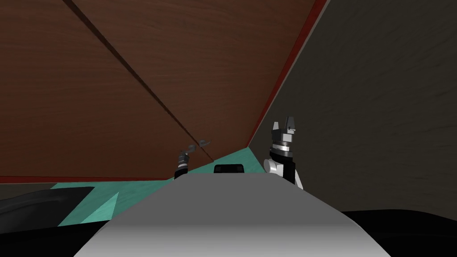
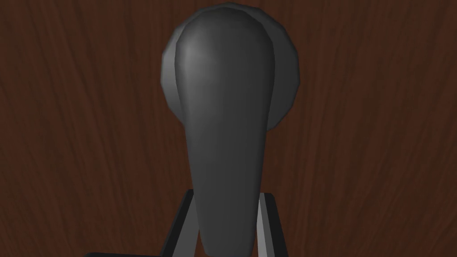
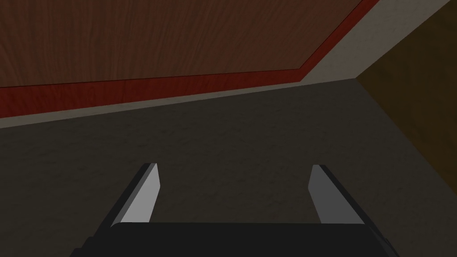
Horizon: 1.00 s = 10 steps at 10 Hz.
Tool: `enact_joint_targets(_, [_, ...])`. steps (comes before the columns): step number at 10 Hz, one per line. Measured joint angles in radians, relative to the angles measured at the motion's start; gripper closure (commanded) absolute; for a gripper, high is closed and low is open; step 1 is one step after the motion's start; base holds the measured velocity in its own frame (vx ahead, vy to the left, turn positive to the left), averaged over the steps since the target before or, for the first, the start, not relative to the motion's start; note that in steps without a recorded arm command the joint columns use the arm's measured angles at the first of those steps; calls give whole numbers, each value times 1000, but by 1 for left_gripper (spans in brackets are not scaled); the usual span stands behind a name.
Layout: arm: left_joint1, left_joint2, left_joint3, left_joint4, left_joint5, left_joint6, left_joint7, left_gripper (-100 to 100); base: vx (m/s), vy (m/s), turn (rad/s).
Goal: Pull the door open
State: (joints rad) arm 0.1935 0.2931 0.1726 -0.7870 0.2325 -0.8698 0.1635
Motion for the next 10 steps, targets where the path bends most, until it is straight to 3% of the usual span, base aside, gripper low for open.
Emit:
enact_joint_targets(1, [26,-7,4,-34,1,18,-9,100,-94,-8,21])
enact_joint_targets(3, [15,16,5,28,1,-12,5,100,-128,-48,-18])
enact_joint_targets(4, [45,17,7,-8,2,0,9,100,-178,-27,-52])
enact_joint_targets(6, [60,37,1,-14,-3,-2,24,100,-193,-31,-116])
enact_joint_targets(8, [69,53,-21,-21,-15,-12,46,100,-185,46,-162])
enact_joint_targets(9, [58,60,-35,-7,-23,-23,58,100,-140,74,-143])
enact_joint_targets(10, [68,60,-48,-31,-29,-20,66,100,-96,59,-68])
